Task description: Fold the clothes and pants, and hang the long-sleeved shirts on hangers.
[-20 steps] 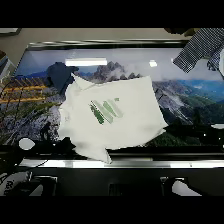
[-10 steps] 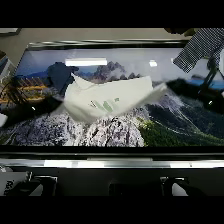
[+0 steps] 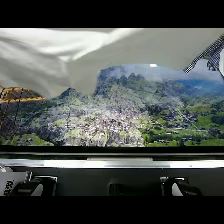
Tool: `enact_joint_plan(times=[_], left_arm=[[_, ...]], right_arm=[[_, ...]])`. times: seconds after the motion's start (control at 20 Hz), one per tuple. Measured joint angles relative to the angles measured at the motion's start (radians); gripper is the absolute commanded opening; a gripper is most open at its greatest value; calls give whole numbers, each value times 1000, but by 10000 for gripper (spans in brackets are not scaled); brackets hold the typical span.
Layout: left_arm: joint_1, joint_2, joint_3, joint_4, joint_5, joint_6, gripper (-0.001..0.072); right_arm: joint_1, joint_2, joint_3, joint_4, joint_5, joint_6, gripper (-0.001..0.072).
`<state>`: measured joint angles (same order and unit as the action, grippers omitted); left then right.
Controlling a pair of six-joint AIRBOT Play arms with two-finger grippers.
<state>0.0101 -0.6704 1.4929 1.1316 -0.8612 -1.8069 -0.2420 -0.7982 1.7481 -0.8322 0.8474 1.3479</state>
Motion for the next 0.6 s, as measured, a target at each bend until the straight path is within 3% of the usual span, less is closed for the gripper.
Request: enact_joint_plan(times=[0.15,0.3,0.45,0.6], left_arm=[[2,98,31,159,-17,-111,17],[2,148,41,260,-55,-158,17],[2,146,30,302,-84,-162,17],[2,83,-8,296,-98,-89,17]], right_arm=[[1,117,29,-182,1,144,31],[1,159,39,-285,23,229,31],[1,122,42,-316,103,275,32],[2,-4,40,-297,236,295,32]])
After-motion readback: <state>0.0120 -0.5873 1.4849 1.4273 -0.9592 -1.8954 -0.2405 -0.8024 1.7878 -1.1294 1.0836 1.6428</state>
